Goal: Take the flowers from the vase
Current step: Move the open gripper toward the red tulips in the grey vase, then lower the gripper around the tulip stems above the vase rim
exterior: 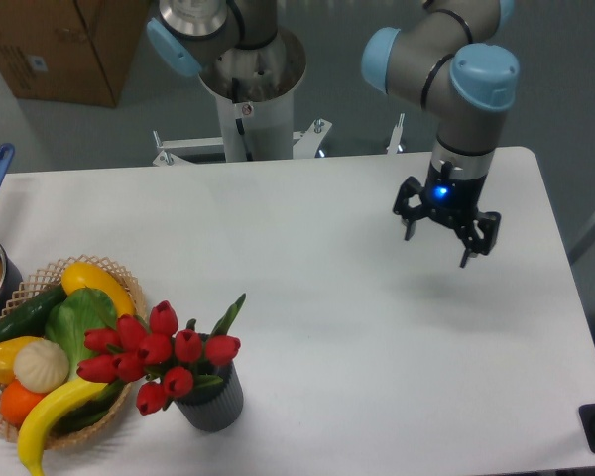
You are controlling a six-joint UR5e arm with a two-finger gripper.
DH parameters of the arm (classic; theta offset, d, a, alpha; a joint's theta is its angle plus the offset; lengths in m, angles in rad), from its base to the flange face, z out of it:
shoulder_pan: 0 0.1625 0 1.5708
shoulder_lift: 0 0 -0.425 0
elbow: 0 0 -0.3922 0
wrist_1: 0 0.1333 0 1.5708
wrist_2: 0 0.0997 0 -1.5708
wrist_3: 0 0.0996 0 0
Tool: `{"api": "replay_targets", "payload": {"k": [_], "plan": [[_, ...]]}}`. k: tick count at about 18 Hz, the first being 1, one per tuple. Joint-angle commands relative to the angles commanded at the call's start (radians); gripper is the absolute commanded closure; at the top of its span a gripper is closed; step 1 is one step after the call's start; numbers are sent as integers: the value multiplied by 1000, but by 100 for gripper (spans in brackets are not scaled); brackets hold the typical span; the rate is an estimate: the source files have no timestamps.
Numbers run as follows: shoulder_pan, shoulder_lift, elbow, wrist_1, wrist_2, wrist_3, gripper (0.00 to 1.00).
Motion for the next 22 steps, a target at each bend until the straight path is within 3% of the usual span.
{"api": "replay_targets", "payload": {"k": [2,6,11,14,17,22], "plan": [[-61,34,-20,11,-54,-28,0],[-115,64,-44,43,-176,-33,0],[-146,52,-74,43,-515,-42,0],[-213,43,-86,48,-598,-33,0],[-256,-59,-5,98,-602,-36,0],[-290,-221,176,117,-603,-37,0]]}}
